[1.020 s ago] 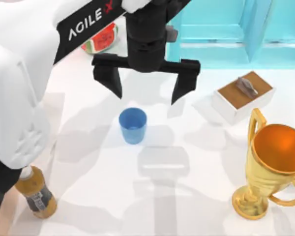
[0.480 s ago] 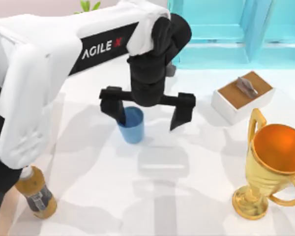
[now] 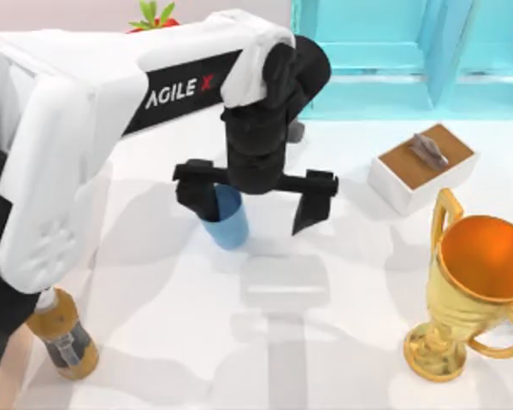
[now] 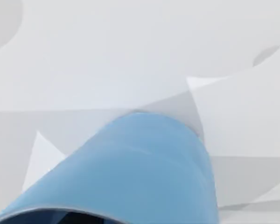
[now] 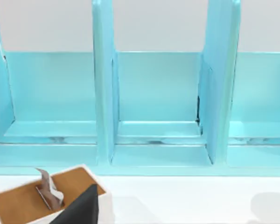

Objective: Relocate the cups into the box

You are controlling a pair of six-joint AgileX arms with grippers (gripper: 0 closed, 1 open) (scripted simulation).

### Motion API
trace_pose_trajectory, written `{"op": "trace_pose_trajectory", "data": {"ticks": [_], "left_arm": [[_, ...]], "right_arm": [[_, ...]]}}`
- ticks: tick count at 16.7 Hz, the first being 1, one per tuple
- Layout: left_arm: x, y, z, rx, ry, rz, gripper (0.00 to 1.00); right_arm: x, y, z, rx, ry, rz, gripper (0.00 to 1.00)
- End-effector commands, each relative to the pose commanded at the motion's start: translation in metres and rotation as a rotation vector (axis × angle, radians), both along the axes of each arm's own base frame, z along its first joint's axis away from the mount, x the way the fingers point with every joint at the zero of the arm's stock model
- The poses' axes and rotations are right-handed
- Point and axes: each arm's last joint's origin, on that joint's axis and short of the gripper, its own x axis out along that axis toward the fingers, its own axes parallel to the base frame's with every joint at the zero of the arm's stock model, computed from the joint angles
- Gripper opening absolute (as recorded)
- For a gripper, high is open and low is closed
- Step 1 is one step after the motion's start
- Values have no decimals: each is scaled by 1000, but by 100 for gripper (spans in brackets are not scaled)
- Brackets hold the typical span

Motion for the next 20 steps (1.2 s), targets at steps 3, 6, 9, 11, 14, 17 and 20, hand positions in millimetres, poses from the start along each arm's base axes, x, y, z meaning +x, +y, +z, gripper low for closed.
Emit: {"op": "trace_pose_trajectory", "data": {"ticks": [3, 6, 9, 11, 14, 17, 20], "left_arm": [[0, 0, 0, 0, 0, 0, 62], [0, 0, 0, 0, 0, 0, 40], [0, 0, 0, 0, 0, 0, 17], [0, 0, 0, 0, 0, 0, 2], [0, 0, 0, 0, 0, 0, 0], [0, 0, 0, 0, 0, 0, 0], [0, 0, 1, 0, -1, -1, 0]], "right_arm": [[0, 0, 0, 0, 0, 0, 100], [0, 0, 0, 0, 0, 0, 100], [0, 0, 0, 0, 0, 0, 100], [0, 0, 0, 0, 0, 0, 100], [0, 0, 0, 0, 0, 0, 100], [0, 0, 0, 0, 0, 0, 100], [0, 0, 0, 0, 0, 0, 100]]}}
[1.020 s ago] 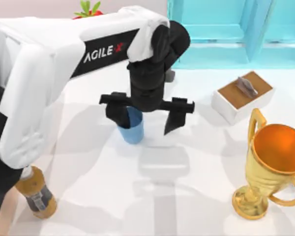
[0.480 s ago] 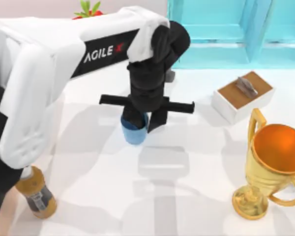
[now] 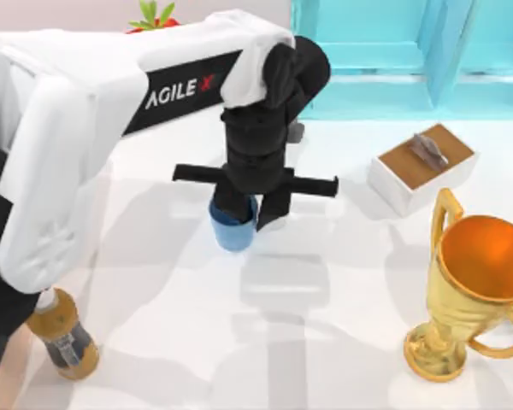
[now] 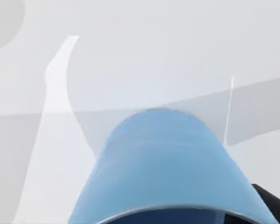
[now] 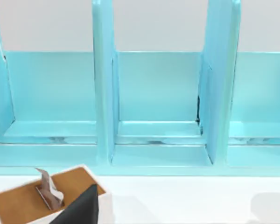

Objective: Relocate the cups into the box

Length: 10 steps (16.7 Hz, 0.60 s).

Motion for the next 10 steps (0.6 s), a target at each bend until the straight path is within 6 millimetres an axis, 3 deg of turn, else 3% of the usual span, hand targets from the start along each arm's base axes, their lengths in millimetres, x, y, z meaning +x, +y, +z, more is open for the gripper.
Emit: {"op": "trace_pose_trajectory", "data": {"ticks": [3, 8, 10], "left_arm": [[4, 15, 17, -1, -2, 0, 0], [5, 80, 82, 0, -3, 0, 0], [2, 97, 98, 0, 0, 0, 0]], "right_arm": [[0, 0, 0, 0, 0, 0, 100], [0, 0, 0, 0, 0, 0, 100], [0, 0, 0, 0, 0, 0, 100]]}}
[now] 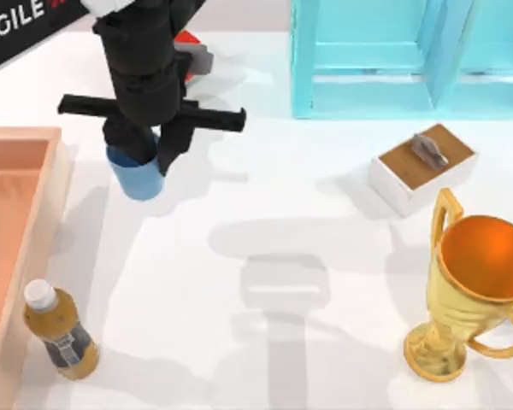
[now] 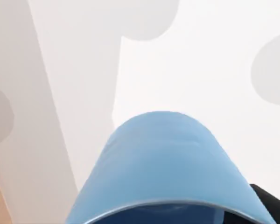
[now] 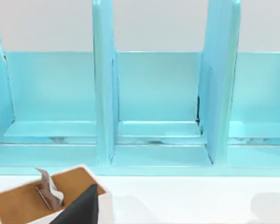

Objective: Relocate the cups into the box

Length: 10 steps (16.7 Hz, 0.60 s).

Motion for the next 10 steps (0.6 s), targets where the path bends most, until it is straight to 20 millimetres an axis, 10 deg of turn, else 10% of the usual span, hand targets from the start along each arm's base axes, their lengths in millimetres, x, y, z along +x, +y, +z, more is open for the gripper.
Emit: {"op": "trace_pose_trajectory", "data": {"ticks": [6, 10], "left_arm": [[0, 7, 4, 2, -6, -3, 0], [1, 73, 19, 9, -19, 36, 0]], "right_arm": [[0, 0, 0, 0, 0, 0, 100], [0, 0, 0, 0, 0, 0, 100]]}}
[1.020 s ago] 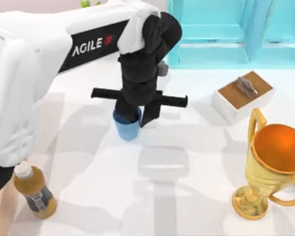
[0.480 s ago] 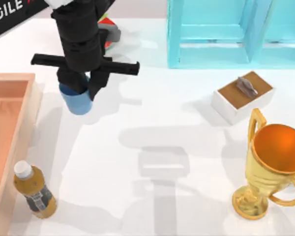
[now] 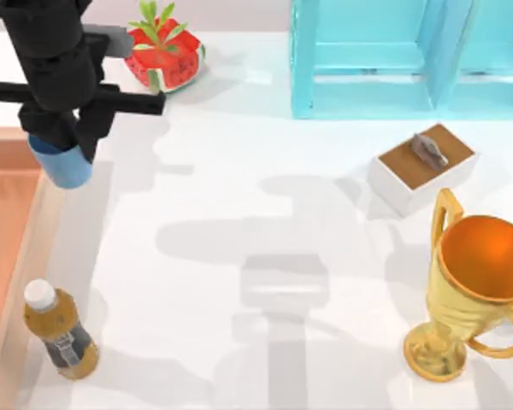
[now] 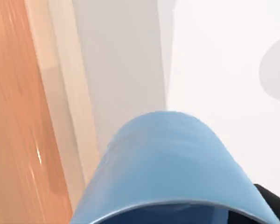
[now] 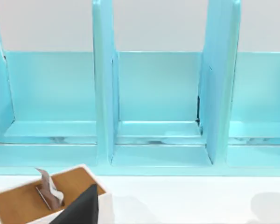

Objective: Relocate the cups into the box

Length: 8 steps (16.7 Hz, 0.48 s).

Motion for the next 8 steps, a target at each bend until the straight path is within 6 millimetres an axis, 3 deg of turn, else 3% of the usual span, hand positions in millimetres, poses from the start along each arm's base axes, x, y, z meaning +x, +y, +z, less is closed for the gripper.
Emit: {"op": "trace_pose_trajectory", "data": {"ticks": [5, 8], "left_arm": [[-29, 120, 17, 12, 3, 99, 0], [-51, 153, 23, 15, 1, 108, 0]], "right_arm": [[0, 0, 0, 0, 0, 0, 100], [0, 0, 0, 0, 0, 0, 100]]}}
